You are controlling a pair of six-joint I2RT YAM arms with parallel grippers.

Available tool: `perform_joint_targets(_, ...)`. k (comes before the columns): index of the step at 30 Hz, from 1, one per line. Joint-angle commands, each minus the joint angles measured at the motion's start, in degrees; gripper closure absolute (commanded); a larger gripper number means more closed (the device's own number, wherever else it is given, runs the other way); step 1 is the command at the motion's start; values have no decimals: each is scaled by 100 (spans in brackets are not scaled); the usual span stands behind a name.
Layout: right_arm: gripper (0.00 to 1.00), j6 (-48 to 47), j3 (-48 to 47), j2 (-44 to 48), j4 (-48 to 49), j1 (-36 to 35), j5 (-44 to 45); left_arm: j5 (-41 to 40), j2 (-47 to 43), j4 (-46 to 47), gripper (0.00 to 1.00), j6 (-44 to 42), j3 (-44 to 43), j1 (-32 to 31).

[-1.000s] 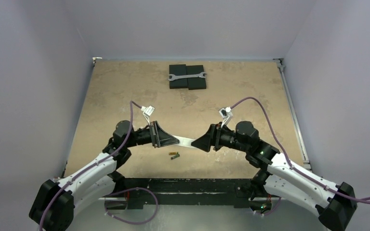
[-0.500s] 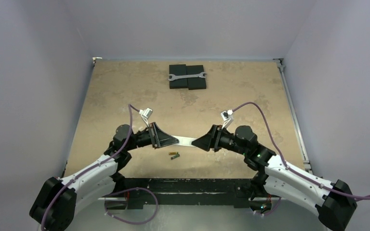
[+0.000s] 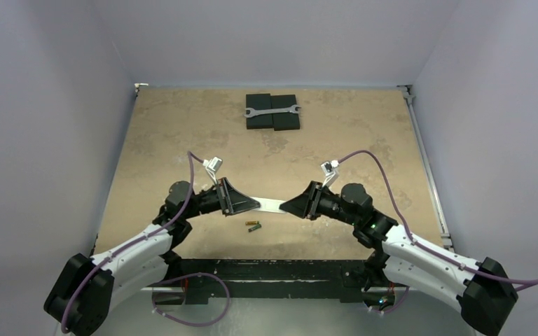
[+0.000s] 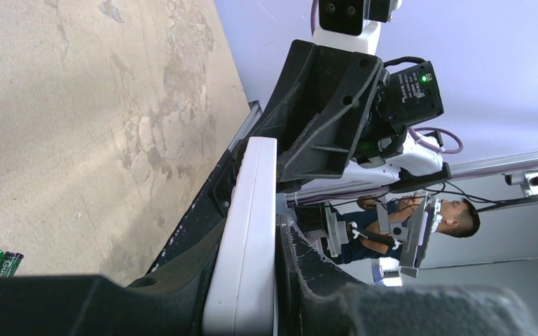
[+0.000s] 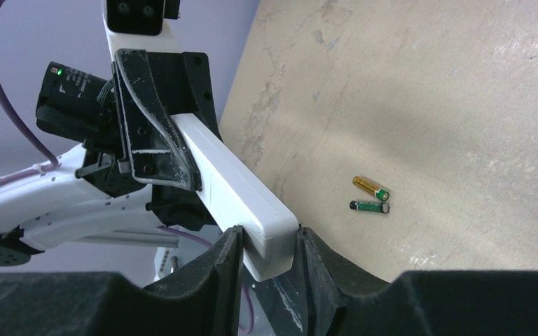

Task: Load the batteries into the remote control

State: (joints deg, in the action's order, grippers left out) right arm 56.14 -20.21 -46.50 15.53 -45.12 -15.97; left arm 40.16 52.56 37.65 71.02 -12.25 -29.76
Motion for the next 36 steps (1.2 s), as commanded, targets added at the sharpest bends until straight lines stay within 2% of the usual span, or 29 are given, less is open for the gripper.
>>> perform_joint_targets(1,67,115,55,28,436,3,-64,22,35,467,100,83,39,-30)
perform_joint_targets(4,77,142,76,35,475,4,-64,44,62,518,100,103,45,-29)
perform_joint_targets(8,96,180,153,130,486,4,-25,19,71,544,100,131,81,-30)
perform_joint_targets(10,100,236,238,201,530,4,5,-3,71,595,100,174,103,-30)
perform_joint_targets(36,100,148,470,779,104,4,197,-59,345,829,100,219,140,-30)
